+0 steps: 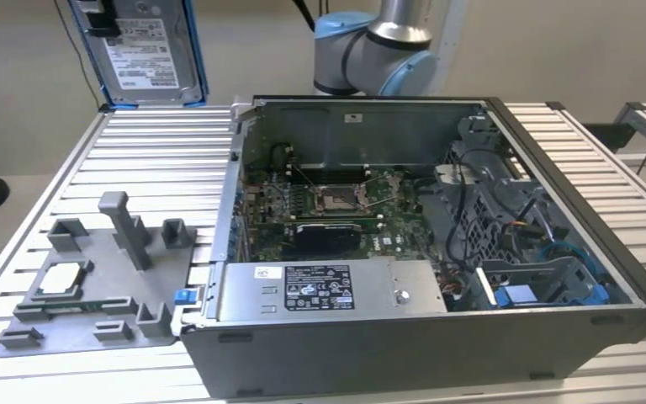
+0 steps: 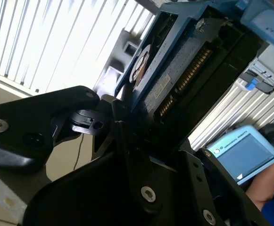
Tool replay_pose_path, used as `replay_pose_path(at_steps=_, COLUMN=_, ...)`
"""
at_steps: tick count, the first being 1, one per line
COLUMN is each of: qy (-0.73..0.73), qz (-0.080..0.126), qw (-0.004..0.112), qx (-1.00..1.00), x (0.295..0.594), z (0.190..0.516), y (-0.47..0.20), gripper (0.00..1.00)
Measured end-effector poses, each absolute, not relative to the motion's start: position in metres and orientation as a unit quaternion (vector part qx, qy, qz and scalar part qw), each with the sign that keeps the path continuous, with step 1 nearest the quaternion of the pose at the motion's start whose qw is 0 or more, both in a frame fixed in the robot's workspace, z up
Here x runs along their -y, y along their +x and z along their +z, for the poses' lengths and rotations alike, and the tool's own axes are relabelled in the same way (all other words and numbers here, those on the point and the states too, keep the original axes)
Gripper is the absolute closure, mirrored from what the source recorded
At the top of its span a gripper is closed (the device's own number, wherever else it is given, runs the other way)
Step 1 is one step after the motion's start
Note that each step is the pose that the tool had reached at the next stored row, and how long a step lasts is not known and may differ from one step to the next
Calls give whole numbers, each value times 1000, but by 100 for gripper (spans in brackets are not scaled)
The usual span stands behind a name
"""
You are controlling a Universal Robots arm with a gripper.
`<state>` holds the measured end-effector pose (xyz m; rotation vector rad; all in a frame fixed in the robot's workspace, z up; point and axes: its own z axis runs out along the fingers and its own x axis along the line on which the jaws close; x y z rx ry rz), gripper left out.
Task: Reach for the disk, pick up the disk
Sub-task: 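Pick up the disk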
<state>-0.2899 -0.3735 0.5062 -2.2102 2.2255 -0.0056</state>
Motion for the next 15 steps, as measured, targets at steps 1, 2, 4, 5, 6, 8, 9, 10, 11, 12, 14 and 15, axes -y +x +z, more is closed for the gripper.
replay_pose_path(at_steps=1, qy=-705, qz=-2, qw=3, qx=-710, x=374, z=506, y=-285, gripper=100)
replay_pose_path(at_steps=2, qy=-705, qz=-2, qw=3, qx=-710, x=374, z=506, y=-281, gripper=100)
replay_pose_path(at_steps=4, qy=-705, qz=-2, qw=3, qx=-710, x=374, z=506, y=-272, gripper=100)
replay_pose_path(at_steps=5, qy=-705, qz=-2, qw=3, qx=-710, x=374, z=506, y=-267, gripper=100)
replay_pose_path(at_steps=6, qy=-705, qz=-2, qw=3, qx=-710, x=374, z=506, y=-263, gripper=100)
replay_pose_path(at_steps=8, qy=-705, qz=-2, qw=3, qx=-710, x=374, z=506, y=-253, gripper=100)
replay_pose_path(at_steps=9, qy=-705, qz=-2, qw=3, qx=-710, x=374, z=506, y=-249, gripper=100)
replay_pose_path(at_steps=10, qy=-705, qz=-2, qw=3, qx=-710, x=374, z=506, y=-245, gripper=100)
replay_pose_path(at_steps=11, qy=-705, qz=-2, qw=3, qx=-710, x=374, z=506, y=-240, gripper=100)
replay_pose_path(at_steps=12, qy=-705, qz=-2, qw=3, qx=-710, x=374, z=506, y=-235, gripper=100)
replay_pose_path(at_steps=14, qy=-705, qz=-2, qw=3, qx=-710, x=374, z=506, y=-226, gripper=100)
replay_pose_path(at_steps=15, qy=-705, qz=-2, qw=3, qx=-710, x=374, z=506, y=-222, gripper=100)
